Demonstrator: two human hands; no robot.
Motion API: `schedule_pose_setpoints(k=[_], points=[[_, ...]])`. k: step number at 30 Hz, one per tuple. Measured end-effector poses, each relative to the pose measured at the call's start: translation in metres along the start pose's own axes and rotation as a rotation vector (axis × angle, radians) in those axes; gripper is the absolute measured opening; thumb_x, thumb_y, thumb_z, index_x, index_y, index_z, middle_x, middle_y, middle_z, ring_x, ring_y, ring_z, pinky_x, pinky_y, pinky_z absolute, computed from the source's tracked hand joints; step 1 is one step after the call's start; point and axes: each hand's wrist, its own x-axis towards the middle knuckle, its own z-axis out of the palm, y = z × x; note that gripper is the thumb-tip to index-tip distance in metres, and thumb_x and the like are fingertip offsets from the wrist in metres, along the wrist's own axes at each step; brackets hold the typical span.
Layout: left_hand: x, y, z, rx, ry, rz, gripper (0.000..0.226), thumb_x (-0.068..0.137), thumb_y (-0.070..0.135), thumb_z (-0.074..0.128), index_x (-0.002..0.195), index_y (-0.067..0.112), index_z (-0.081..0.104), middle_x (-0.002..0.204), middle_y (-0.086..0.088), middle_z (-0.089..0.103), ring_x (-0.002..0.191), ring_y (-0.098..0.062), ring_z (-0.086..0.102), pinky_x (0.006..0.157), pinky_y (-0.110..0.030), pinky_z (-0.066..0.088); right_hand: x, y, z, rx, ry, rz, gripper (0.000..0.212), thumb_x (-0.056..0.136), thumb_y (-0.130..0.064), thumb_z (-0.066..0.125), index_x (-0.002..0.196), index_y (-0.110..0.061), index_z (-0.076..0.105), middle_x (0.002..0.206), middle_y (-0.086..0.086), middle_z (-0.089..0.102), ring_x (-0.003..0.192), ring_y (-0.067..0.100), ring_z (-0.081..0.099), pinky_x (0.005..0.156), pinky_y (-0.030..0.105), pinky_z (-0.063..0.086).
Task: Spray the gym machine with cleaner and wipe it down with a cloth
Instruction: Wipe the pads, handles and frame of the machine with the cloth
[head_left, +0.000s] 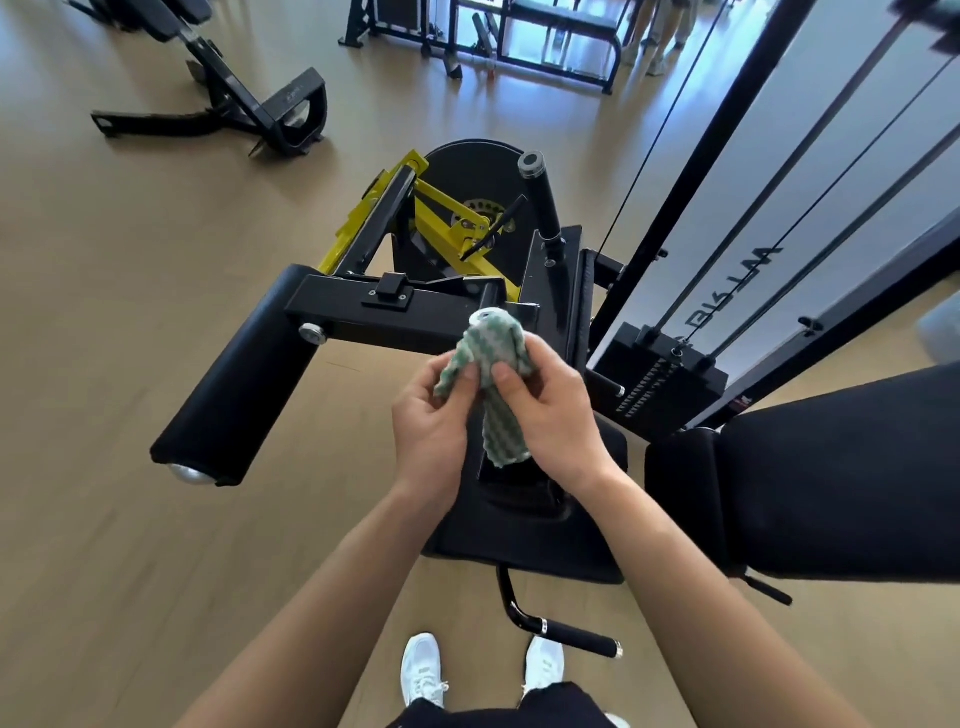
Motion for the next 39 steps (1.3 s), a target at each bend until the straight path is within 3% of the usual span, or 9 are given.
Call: schedule_pose_setpoints(k=[4, 8, 15, 18, 23, 30, 35, 39], points=[[-0.009, -0.019, -0.008, 0.09, 0.028, -0.18, 0.02, 0.1, 0.017, 0.066, 0.111, 0.001, 0.067, 0.102, -0.013, 0.076, 0.095, -0.027, 0.074, 0.077, -0.031, 0.062, -0.026, 0.022, -0.003, -0.084, -0.002, 0.057, 0.033, 0.1, -0.018, 0.067, 0.133, -0.017, 0.061, 0.113, -0.006, 0.073, 0.107, 0.011, 0.071, 0.093, 0.042, 0.061], [-0.008, -0.013, -0.01, 0.143, -0.03, -0.364, 0.026, 0.101, 0.028, 0.064, 0.113, 0.006, 0.071, 0.103, -0.011, 0.078, 0.089, -0.023, 0.077, 0.069, -0.028, 0.06, -0.027, 0.021, -0.004, -0.065, 0.03, 0.059, 0.035, 0.098, -0.011, 0.069, 0.132, -0.015, 0.065, 0.115, -0.005, 0.076, 0.109, 0.01, 0.072, 0.094, 0.041, 0.06], [0.014, 0.033, 0.002, 0.093, -0.01, -0.07, 0.015, 0.101, 0.011, 0.063, 0.104, 0.001, 0.075, 0.092, -0.009, 0.078, 0.087, -0.015, 0.075, 0.075, -0.023, 0.059, 0.009, -0.017, 0.009, 0.012, 0.103, -0.09, 0.032, 0.098, -0.012, 0.068, 0.13, -0.006, 0.066, 0.11, 0.0, 0.075, 0.104, 0.014, 0.072, 0.093, 0.042, 0.06], [0.019, 0.042, 0.005, 0.057, -0.033, -0.021, 0.016, 0.102, 0.007, 0.061, 0.106, -0.001, 0.073, 0.09, -0.008, 0.077, 0.084, -0.014, 0.074, 0.075, -0.023, 0.06, 0.012, -0.016, 0.013, 0.05, 0.099, -0.095, 0.035, 0.099, -0.012, 0.068, 0.133, -0.005, 0.062, 0.111, 0.002, 0.073, 0.104, 0.017, 0.072, 0.093, 0.044, 0.06], [0.0, 0.016, -0.004, 0.119, -0.041, -0.099, 0.017, 0.1, 0.013, 0.064, 0.104, 0.0, 0.074, 0.095, -0.011, 0.077, 0.089, -0.018, 0.076, 0.076, -0.023, 0.059, -0.011, 0.009, 0.007, 0.022, 0.082, -0.019, 0.038, 0.098, -0.014, 0.07, 0.136, -0.011, 0.063, 0.112, -0.002, 0.075, 0.105, 0.015, 0.073, 0.092, 0.041, 0.061], [-0.014, 0.0, -0.016, 0.339, -0.059, -0.288, 0.008, 0.095, 0.011, 0.072, 0.102, 0.008, 0.075, 0.093, -0.008, 0.078, 0.087, -0.02, 0.076, 0.072, -0.024, 0.06, -0.025, 0.027, -0.02, -0.207, 0.014, 0.026, 0.039, 0.088, -0.012, 0.081, 0.124, -0.024, 0.074, 0.104, -0.015, 0.076, 0.098, -0.003, 0.07, 0.084, 0.014, 0.057], [-0.004, 0.017, -0.022, 0.381, -0.004, -0.212, 0.014, 0.094, 0.006, 0.067, 0.104, 0.01, 0.075, 0.098, -0.004, 0.079, 0.084, -0.014, 0.071, 0.07, -0.024, 0.055, -0.008, 0.032, -0.047, -0.121, 0.063, 0.051, 0.025, 0.08, 0.003, 0.078, 0.092, -0.019, 0.082, 0.083, -0.011, 0.078, 0.08, 0.005, 0.073, 0.072, 0.022, 0.059], [0.018, 0.031, -0.02, 0.391, 0.086, -0.112, 0.019, 0.095, 0.003, 0.061, 0.099, 0.013, 0.077, 0.095, -0.006, 0.078, 0.083, -0.016, 0.069, 0.074, -0.029, 0.054, 0.02, 0.036, -0.062, 0.089, 0.167, 0.099, 0.021, 0.085, 0.002, 0.078, 0.09, -0.018, 0.078, 0.084, -0.005, 0.077, 0.079, 0.009, 0.071, 0.072, 0.025, 0.056]])
